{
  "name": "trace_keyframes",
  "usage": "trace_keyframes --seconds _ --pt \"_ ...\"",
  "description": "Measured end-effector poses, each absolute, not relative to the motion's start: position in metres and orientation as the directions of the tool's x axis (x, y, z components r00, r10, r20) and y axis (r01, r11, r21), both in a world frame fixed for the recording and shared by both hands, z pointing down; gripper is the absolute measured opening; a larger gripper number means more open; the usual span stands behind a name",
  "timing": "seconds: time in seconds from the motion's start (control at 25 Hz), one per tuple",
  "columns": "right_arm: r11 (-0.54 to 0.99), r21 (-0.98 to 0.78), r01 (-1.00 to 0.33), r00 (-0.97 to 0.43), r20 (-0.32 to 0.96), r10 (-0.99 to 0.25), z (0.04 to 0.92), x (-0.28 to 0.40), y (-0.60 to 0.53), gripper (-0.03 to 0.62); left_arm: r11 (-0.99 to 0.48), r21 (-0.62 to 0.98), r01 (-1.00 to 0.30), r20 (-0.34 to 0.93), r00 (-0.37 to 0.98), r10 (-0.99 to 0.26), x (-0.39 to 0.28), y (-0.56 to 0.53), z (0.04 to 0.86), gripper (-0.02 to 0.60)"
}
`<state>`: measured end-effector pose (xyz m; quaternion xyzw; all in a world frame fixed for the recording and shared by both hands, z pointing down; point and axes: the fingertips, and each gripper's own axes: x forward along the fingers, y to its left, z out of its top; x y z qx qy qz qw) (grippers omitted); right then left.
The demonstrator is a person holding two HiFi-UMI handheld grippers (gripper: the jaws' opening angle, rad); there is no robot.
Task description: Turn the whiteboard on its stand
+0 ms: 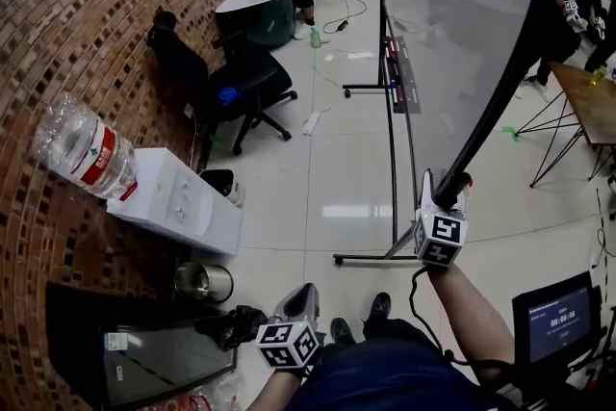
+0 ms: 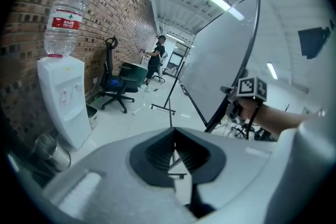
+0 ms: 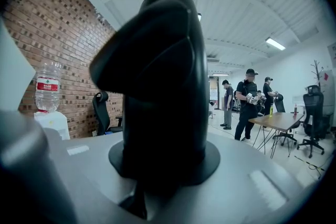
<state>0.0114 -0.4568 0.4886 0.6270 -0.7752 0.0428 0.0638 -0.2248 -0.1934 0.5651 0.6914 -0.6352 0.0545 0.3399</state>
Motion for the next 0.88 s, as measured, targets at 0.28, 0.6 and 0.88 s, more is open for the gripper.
trace_keyframes --seconds 0.28,0.6,0.88 --pt "0.21 -0.013 -0.978 -0.21 0.124 -0.97 0.486 0.015 -0.434 0.106 0.08 0.492 -0.867 0.523 0.22 -0.824 -0.248 -0.144 0.59 0.006" --pt "0.206 -0.003 -0.979 -0.204 0.149 -0.968 0.486 0.012 -0.4 0.107 0.02 0.45 -0.893 0.515 0.241 -0.822 -0.245 -0.132 0.58 0.006" --pt "0.209 0.008 -0.978 -0.206 0.135 -0.969 0.487 0.002 -0.368 0.114 0.024 0.407 -0.913 0.539 0.219 -0.814 -0.221 -0.113 0.571 0.006"
